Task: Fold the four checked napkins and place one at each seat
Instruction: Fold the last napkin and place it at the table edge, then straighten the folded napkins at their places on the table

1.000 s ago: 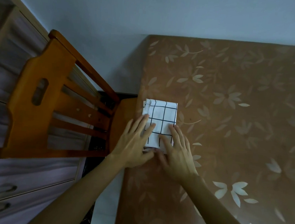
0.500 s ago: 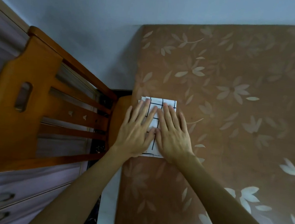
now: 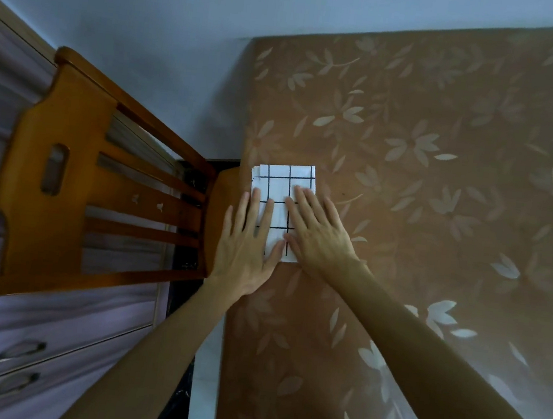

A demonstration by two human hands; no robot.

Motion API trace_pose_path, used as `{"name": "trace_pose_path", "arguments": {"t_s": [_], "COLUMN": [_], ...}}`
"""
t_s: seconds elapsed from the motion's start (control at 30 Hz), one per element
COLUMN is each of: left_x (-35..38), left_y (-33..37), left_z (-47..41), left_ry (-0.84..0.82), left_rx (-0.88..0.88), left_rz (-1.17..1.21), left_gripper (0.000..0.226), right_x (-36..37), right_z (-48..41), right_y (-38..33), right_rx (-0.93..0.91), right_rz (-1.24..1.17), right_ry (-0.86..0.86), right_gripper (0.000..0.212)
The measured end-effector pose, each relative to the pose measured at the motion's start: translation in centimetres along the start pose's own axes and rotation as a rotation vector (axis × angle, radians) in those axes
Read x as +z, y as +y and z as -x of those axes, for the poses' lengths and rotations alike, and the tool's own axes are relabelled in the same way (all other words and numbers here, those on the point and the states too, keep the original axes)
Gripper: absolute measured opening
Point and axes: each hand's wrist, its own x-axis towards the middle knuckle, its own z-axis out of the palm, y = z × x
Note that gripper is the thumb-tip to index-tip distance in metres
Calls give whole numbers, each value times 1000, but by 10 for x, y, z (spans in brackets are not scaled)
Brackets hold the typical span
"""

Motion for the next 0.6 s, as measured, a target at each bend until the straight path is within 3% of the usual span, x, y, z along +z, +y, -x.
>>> {"name": "trace_pose_path", "arguments": {"t_s": [0.27,0.43,0.6], "left_x": [-29,-58,-82], "left_y": [8,22,45], "left_z": [40,68,105], "left_ry": [5,-86,-92], "left_rx": [4,65,119], "left_rz": [0,7,-22], "left_gripper": [70,60,50], "right_x": [-16,-32,-62], "right_z": [61,123,181], "right_y": [-20,-21,-23], "right_rx": [143,236,326], "right_rz": [-207,-199,-205], "right_ry": [7,36,-3], "right_gripper": [51,42,53]}}
